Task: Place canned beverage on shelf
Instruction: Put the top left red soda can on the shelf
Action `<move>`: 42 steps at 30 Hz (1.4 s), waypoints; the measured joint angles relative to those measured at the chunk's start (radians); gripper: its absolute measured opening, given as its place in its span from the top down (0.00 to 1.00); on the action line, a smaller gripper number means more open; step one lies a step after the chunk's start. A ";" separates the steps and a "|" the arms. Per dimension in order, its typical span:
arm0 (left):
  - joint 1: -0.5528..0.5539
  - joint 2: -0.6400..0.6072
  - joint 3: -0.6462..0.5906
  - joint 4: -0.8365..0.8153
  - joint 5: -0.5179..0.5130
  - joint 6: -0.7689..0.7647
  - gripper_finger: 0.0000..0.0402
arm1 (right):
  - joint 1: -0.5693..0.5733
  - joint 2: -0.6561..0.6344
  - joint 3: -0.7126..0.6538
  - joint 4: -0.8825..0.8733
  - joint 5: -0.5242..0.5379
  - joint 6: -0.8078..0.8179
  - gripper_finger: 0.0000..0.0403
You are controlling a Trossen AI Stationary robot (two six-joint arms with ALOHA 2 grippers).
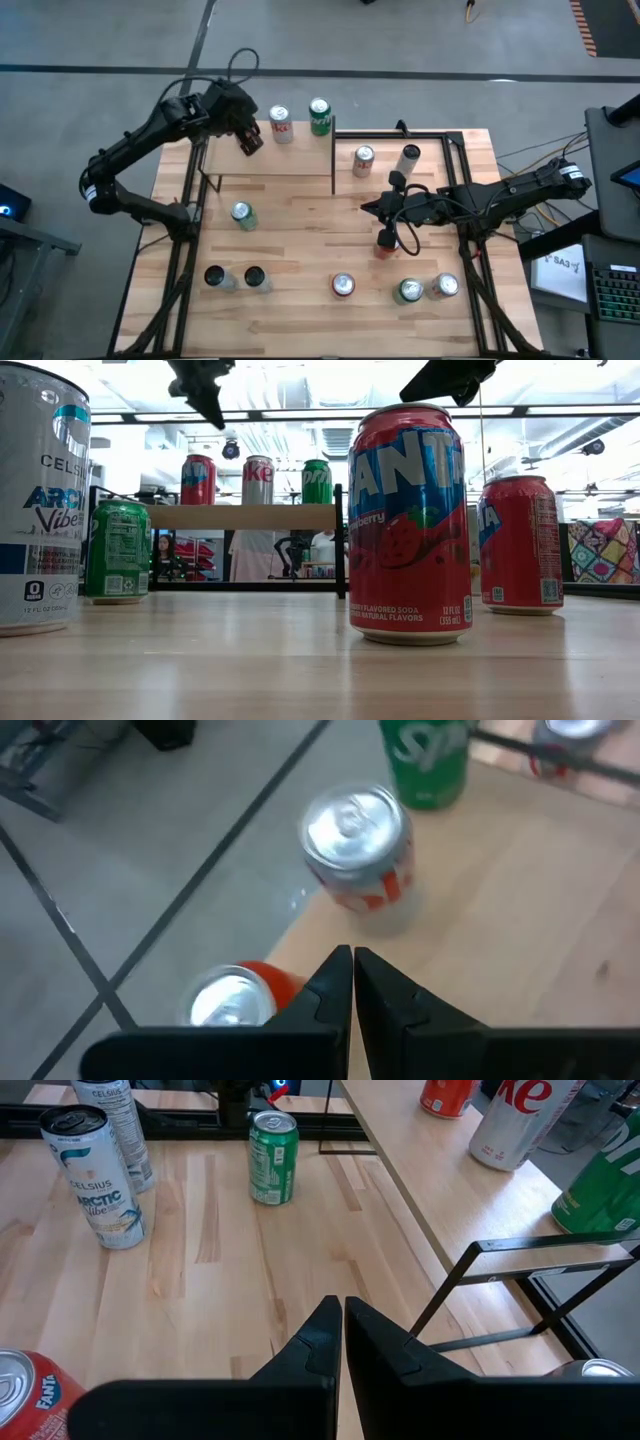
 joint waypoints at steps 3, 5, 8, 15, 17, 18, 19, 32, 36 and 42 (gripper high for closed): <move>0.033 0.009 0.026 -0.001 -0.001 -0.001 1.00 | 0.000 0.000 0.000 0.000 0.000 0.000 0.98; 0.066 0.012 0.027 -0.007 -0.001 0.002 1.00 | 0.000 0.000 0.000 0.000 0.000 0.000 0.98; 0.122 0.027 0.027 -0.022 -0.001 0.017 1.00 | 0.000 0.000 0.000 0.000 0.000 0.000 0.98; 0.201 0.061 0.027 -0.035 -0.001 0.042 1.00 | 0.000 0.000 0.000 0.000 0.000 0.001 0.98; 0.209 0.074 0.026 -0.040 -0.001 0.042 1.00 | 0.000 0.000 0.000 0.000 0.000 0.001 0.98; 0.210 0.080 0.026 -0.043 0.000 0.043 1.00 | 0.000 0.000 0.000 0.000 0.000 0.001 0.98; 0.212 0.085 0.026 -0.047 0.000 0.043 1.00 | 0.000 0.000 0.000 0.000 0.000 0.001 0.98; 0.214 0.113 0.026 -0.062 -0.034 0.039 1.00 | 0.000 0.000 0.000 -0.001 0.000 0.001 0.98; 0.215 0.113 0.026 -0.063 -0.034 0.038 1.00 | 0.000 0.000 0.000 -0.001 0.000 0.001 0.98; 0.215 0.113 0.026 -0.068 -0.035 0.030 1.00 | 0.000 0.000 0.000 -0.001 0.000 0.002 0.98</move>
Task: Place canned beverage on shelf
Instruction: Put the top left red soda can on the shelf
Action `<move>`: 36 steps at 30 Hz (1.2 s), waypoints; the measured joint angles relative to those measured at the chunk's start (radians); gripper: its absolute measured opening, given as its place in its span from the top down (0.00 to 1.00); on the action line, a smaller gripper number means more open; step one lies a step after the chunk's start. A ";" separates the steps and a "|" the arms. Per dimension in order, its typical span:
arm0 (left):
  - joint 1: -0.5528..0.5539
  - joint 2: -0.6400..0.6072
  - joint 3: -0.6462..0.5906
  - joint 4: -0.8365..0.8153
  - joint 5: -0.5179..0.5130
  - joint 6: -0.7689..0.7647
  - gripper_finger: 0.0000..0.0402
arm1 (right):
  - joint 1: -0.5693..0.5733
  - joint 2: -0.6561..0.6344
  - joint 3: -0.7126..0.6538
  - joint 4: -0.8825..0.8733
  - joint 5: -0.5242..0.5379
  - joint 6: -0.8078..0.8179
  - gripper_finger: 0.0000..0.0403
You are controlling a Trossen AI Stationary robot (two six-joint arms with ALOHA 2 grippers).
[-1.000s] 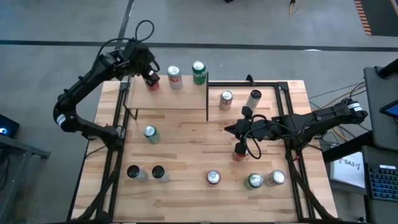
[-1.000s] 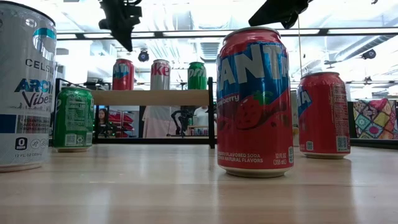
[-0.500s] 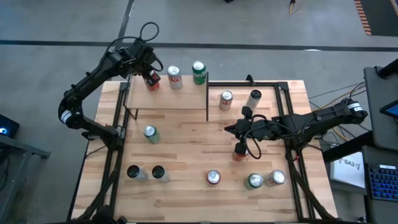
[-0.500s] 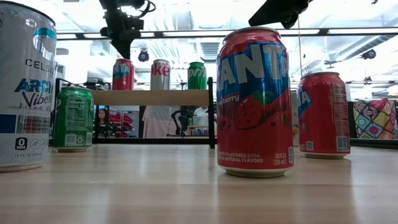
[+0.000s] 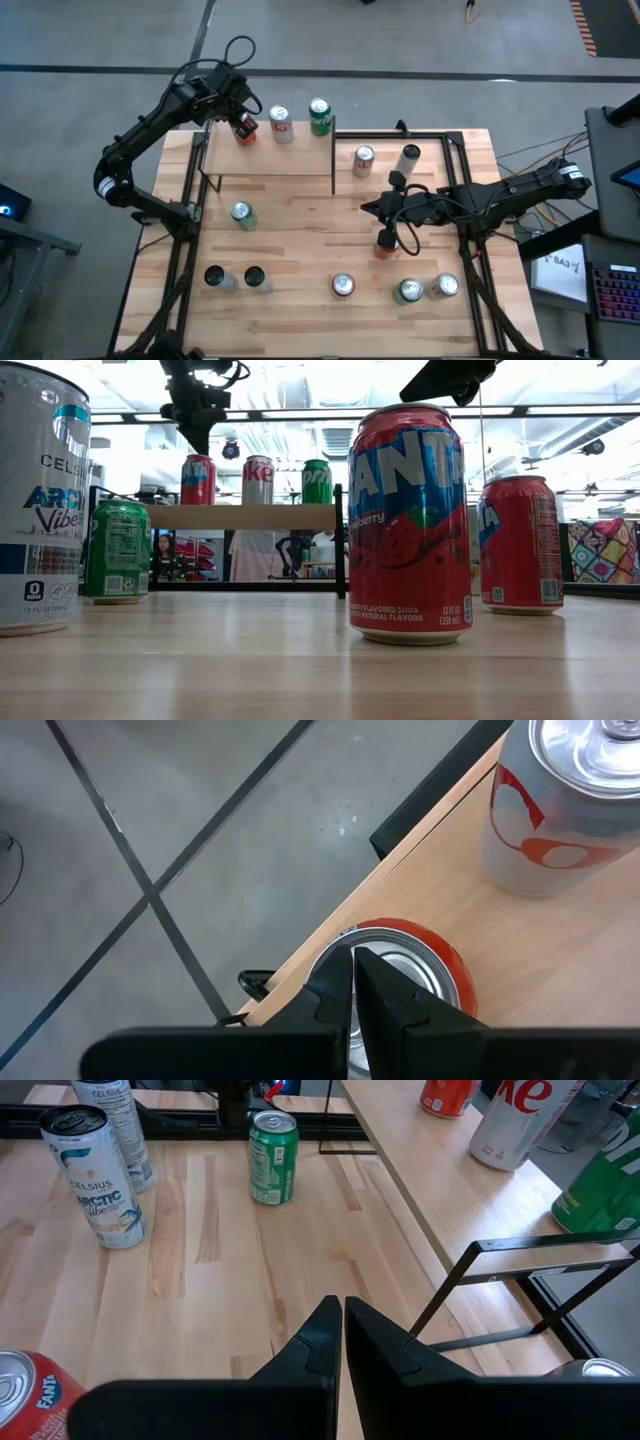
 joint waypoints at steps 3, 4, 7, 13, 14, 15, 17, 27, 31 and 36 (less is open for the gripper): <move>0.000 0.000 0.000 0.000 0.000 0.000 1.00 | 0.000 0.000 0.000 0.000 0.000 0.000 0.98; 0.000 0.000 0.000 0.000 0.000 -0.002 1.00 | 0.000 0.000 0.000 0.000 0.000 0.000 0.98; 0.000 0.000 0.000 0.000 0.000 -0.008 1.00 | 0.000 0.000 0.000 0.000 0.000 0.000 0.98; 0.000 0.000 -0.003 0.002 0.000 -0.008 1.00 | 0.000 0.000 0.000 0.000 0.000 0.000 0.98; -0.001 0.000 -0.005 0.002 0.000 -0.010 1.00 | 0.000 0.000 0.000 0.000 0.000 0.000 0.98; -0.001 0.000 -0.007 0.003 0.000 -0.012 1.00 | 0.000 0.000 0.000 0.000 0.000 0.000 0.98; -0.001 0.000 -0.010 0.004 0.000 -0.012 1.00 | 0.000 0.000 0.000 0.000 0.000 0.000 0.98; -0.001 0.000 -0.012 0.005 -0.017 -0.027 1.00 | 0.000 0.000 0.000 0.000 0.000 0.000 0.98; 0.000 -0.001 -0.020 0.005 -0.051 -0.037 1.00 | 0.000 0.000 0.000 0.000 0.000 0.000 0.98; 0.000 -0.002 -0.031 0.008 -0.054 -0.043 1.00 | 0.000 0.000 0.000 0.000 0.000 0.000 0.98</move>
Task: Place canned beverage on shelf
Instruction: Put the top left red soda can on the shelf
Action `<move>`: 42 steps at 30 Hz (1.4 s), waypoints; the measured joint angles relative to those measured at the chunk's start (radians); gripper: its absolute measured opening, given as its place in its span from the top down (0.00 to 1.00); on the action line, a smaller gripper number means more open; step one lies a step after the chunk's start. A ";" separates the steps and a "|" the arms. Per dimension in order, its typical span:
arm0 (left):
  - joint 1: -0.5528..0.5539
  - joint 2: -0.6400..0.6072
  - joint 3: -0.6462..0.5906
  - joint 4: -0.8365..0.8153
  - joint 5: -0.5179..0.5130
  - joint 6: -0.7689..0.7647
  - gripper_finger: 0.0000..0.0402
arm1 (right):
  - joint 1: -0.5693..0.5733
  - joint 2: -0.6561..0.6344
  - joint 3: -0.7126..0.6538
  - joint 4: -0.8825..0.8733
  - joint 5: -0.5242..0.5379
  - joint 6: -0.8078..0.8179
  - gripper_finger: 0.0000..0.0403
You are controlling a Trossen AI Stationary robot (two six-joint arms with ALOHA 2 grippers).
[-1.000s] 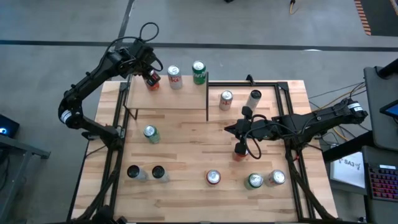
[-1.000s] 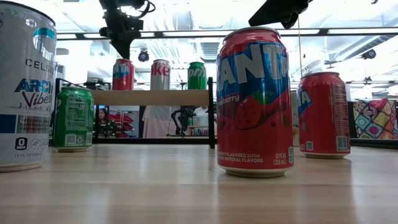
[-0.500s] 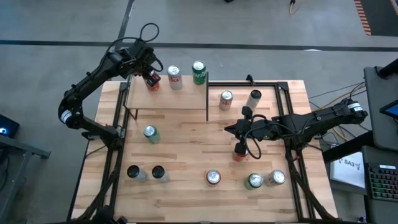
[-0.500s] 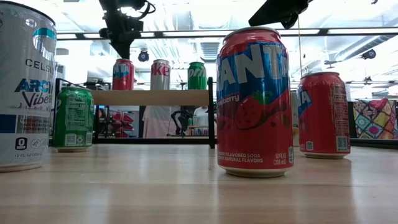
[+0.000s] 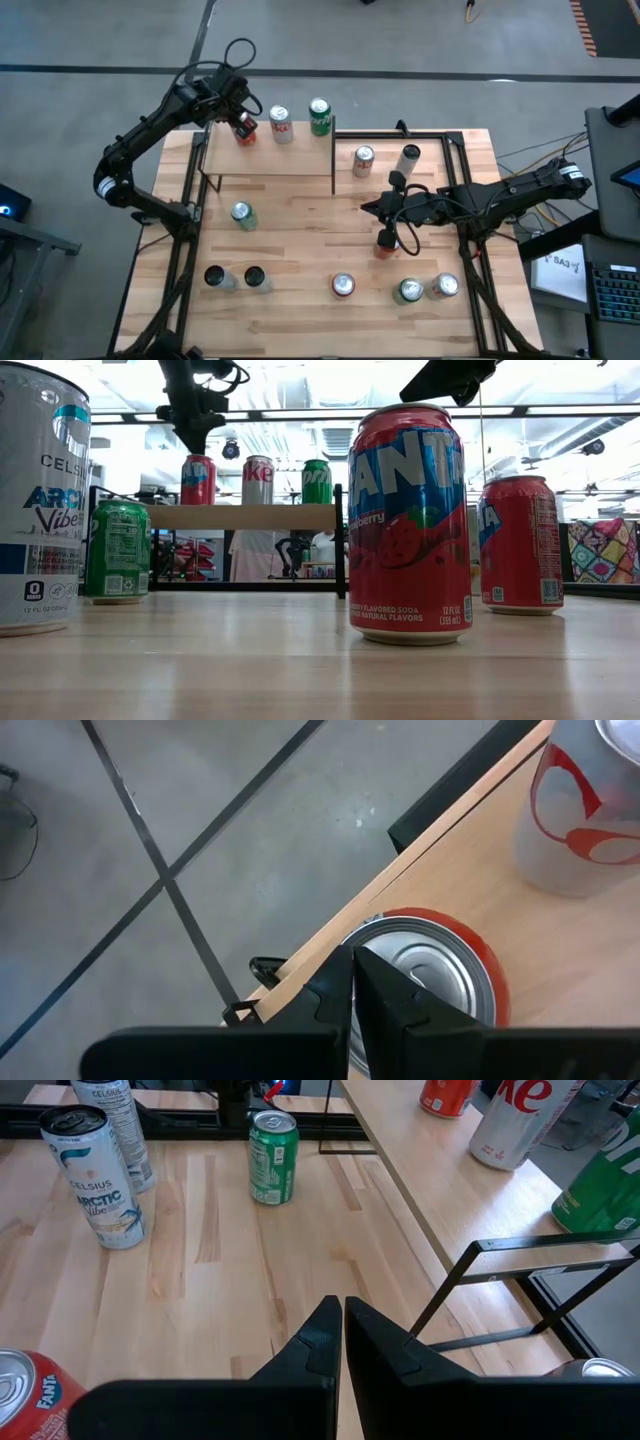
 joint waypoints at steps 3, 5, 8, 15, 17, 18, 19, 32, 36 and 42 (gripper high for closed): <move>0.000 -0.001 -0.007 0.004 -0.008 -0.004 1.00 | 0.000 0.000 0.000 0.000 0.000 0.000 0.98; 0.000 -0.001 -0.010 0.004 -0.024 -0.010 1.00 | 0.000 0.000 0.000 0.000 0.000 0.000 0.98; 0.000 -0.001 -0.013 0.001 -0.052 -0.014 1.00 | 0.000 0.000 0.000 0.000 0.000 0.000 0.98; 0.000 -0.001 -0.013 0.000 -0.052 -0.005 1.00 | 0.000 0.000 0.000 0.000 0.000 0.000 0.98; 0.000 -0.001 -0.013 0.001 -0.052 -0.004 1.00 | 0.000 0.000 0.000 0.000 0.000 0.000 0.98; 0.000 -0.001 -0.013 0.001 -0.052 -0.001 1.00 | 0.000 0.000 0.000 0.000 0.000 0.000 0.98; 0.000 -0.002 -0.010 0.000 -0.052 0.000 1.00 | 0.000 0.000 0.000 -0.001 0.000 0.000 0.98; -0.058 -0.096 0.009 -0.002 0.411 0.056 1.00 | 0.000 0.000 0.000 -0.001 0.000 0.000 0.98; -0.081 -0.098 0.000 -0.038 0.492 0.078 1.00 | 0.000 0.000 0.000 -0.001 0.000 0.000 0.98; -0.084 -0.086 -0.049 -0.021 0.433 0.067 1.00 | 0.000 0.000 0.000 0.000 0.000 0.000 0.98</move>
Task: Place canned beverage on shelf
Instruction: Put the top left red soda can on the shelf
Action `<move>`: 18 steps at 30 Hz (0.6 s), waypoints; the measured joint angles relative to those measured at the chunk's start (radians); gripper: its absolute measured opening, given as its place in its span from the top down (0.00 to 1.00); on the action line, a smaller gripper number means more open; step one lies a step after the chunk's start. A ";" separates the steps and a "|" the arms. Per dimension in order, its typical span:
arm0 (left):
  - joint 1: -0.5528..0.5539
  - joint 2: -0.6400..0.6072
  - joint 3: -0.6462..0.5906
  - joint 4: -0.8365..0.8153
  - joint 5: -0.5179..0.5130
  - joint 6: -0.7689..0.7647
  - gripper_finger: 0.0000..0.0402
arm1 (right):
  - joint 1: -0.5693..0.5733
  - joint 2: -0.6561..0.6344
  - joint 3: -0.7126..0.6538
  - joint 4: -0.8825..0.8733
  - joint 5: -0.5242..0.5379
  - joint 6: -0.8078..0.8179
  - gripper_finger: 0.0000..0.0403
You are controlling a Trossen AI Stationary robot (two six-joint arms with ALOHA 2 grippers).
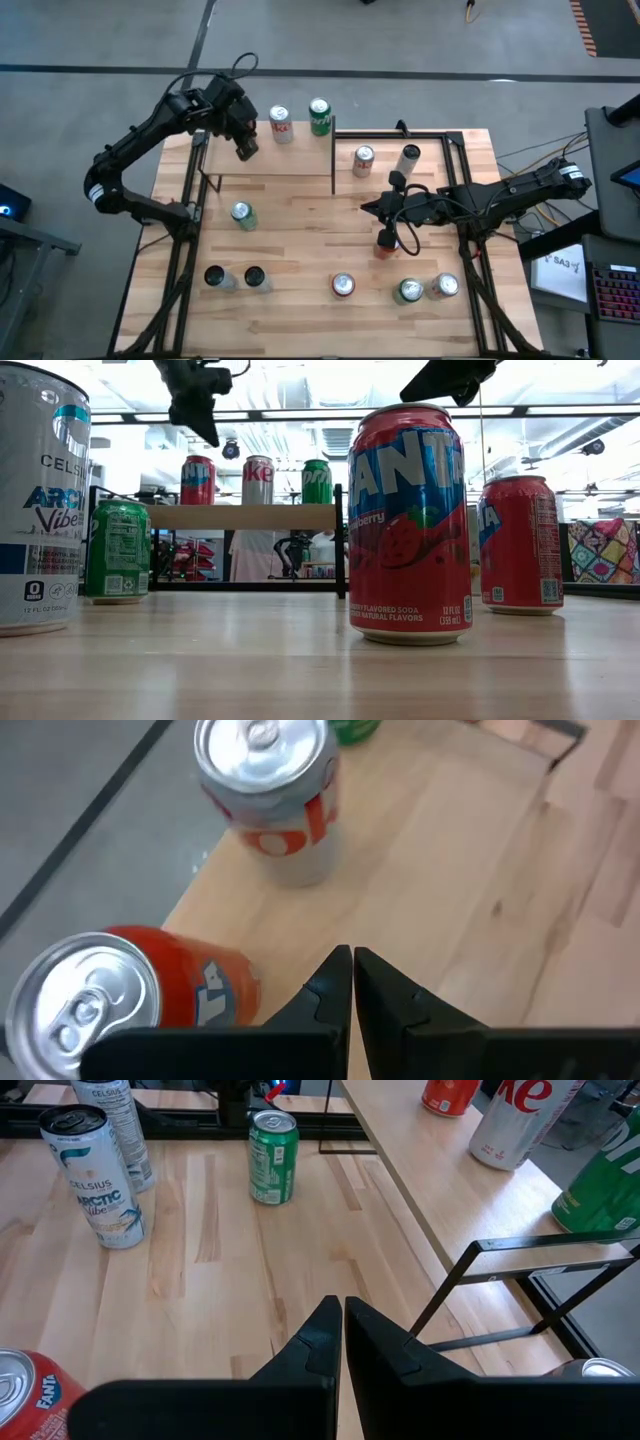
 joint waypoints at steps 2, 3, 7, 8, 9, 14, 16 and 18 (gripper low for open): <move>0.000 0.007 -0.006 0.000 -0.030 -0.014 1.00 | 0.000 0.000 0.000 0.000 0.000 0.000 0.98; -0.001 0.010 -0.007 0.001 -0.051 -0.022 1.00 | 0.000 0.000 0.000 0.000 0.000 0.000 0.98; 0.000 0.021 -0.007 0.007 -0.128 -0.055 1.00 | 0.000 0.000 0.000 0.000 0.000 0.000 0.98; 0.000 0.022 -0.007 0.008 -0.145 -0.059 1.00 | 0.000 0.000 0.000 0.000 0.000 0.000 0.98; 0.000 0.022 -0.007 0.010 -0.159 -0.061 1.00 | 0.000 0.000 0.000 0.000 0.000 0.000 0.98; 0.000 0.022 -0.009 0.012 -0.199 -0.066 1.00 | 0.000 0.000 0.000 0.000 0.000 0.000 0.98; 0.000 0.022 -0.009 0.012 -0.223 -0.067 1.00 | 0.000 0.000 0.000 0.000 0.000 0.000 0.98; 0.000 0.022 -0.009 0.012 -0.245 -0.067 1.00 | 0.000 0.000 0.000 0.000 0.000 0.000 0.98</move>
